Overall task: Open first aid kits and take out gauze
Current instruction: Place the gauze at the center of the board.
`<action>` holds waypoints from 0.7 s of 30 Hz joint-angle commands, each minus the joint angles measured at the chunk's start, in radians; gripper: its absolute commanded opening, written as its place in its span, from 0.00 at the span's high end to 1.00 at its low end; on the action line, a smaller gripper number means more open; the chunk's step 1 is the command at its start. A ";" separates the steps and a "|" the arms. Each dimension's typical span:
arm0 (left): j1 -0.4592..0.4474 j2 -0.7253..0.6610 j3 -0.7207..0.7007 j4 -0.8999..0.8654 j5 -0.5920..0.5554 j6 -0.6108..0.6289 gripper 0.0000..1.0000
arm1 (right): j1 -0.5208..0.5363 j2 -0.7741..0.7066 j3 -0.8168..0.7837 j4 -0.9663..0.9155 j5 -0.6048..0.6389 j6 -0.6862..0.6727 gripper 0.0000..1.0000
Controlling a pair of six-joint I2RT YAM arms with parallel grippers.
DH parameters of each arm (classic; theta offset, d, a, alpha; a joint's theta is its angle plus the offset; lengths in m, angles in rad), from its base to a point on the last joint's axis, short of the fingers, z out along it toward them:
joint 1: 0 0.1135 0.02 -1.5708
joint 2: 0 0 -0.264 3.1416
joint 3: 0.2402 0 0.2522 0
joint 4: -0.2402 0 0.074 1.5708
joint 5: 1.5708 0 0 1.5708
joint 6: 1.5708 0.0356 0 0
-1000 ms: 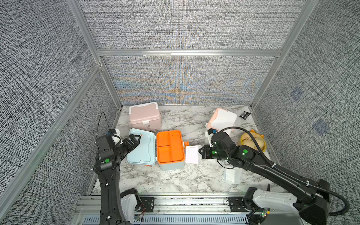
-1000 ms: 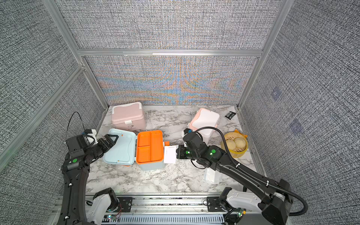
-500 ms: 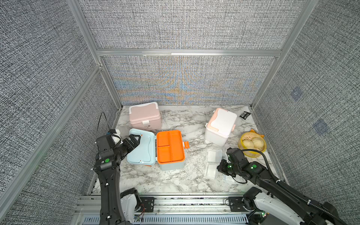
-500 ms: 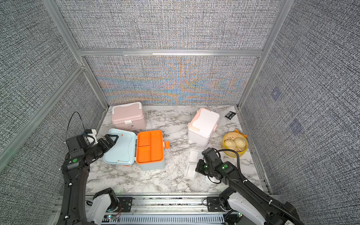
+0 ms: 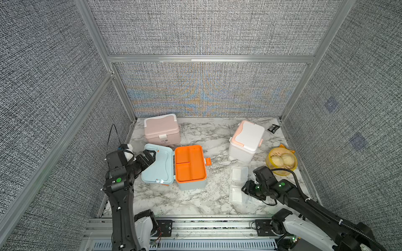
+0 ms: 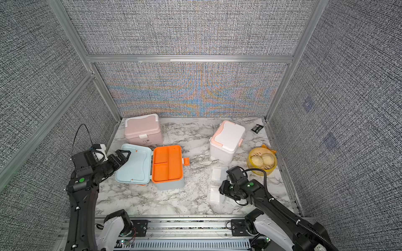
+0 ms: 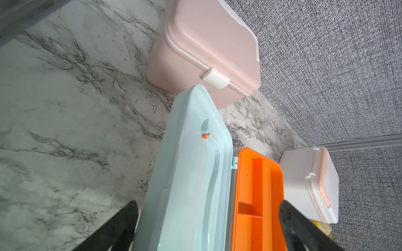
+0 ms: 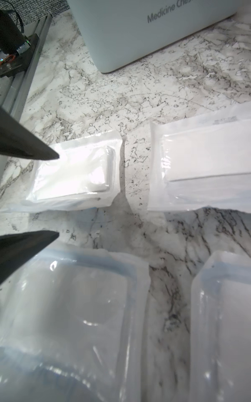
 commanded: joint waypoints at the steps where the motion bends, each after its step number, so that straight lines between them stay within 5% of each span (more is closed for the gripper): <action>1: 0.001 -0.015 0.018 -0.049 -0.065 0.020 0.00 | -0.001 -0.030 0.031 -0.068 0.028 -0.020 0.37; 9: 0.000 -0.097 0.155 -0.162 -0.171 0.052 0.00 | -0.001 -0.117 0.190 -0.146 0.026 -0.088 0.09; 21: -0.040 -0.110 0.126 -0.065 -0.012 0.042 0.00 | 0.091 0.044 0.459 -0.089 0.037 -0.216 0.01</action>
